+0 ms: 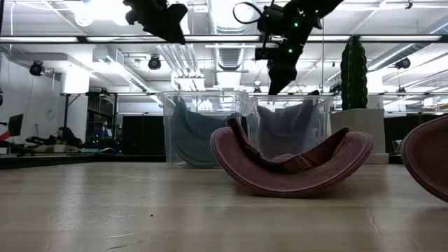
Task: Pick & Place hat
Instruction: Put the left red cap into the right transparent bin, then put the right red cap into the right transparent bin
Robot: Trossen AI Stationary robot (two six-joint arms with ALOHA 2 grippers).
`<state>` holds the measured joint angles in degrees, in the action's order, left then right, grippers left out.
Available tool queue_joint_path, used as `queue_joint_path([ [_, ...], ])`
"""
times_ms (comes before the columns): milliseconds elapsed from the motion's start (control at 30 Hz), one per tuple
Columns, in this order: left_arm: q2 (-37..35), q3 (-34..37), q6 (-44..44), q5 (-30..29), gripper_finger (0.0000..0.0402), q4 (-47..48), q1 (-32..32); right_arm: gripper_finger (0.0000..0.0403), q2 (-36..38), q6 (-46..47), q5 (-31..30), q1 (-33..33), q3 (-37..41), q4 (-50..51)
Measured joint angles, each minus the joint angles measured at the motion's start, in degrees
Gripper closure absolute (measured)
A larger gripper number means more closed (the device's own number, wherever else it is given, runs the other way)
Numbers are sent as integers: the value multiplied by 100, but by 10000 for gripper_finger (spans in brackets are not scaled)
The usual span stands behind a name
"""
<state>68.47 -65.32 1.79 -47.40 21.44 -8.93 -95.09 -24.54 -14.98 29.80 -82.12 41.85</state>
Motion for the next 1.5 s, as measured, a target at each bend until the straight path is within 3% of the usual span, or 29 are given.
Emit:
queue_joint_path([
  [233,0,77,109,-2,188,-3,0,209,12,-1337,15,22,-112,-362],
  [533,4,302,110,0,188,-86,-12,209,-301,-1999,296,57,-112,-510],
  [1500,0,269,297,-2,188,-449,-13,226,-739,-2241,564,308,-103,-583],
])
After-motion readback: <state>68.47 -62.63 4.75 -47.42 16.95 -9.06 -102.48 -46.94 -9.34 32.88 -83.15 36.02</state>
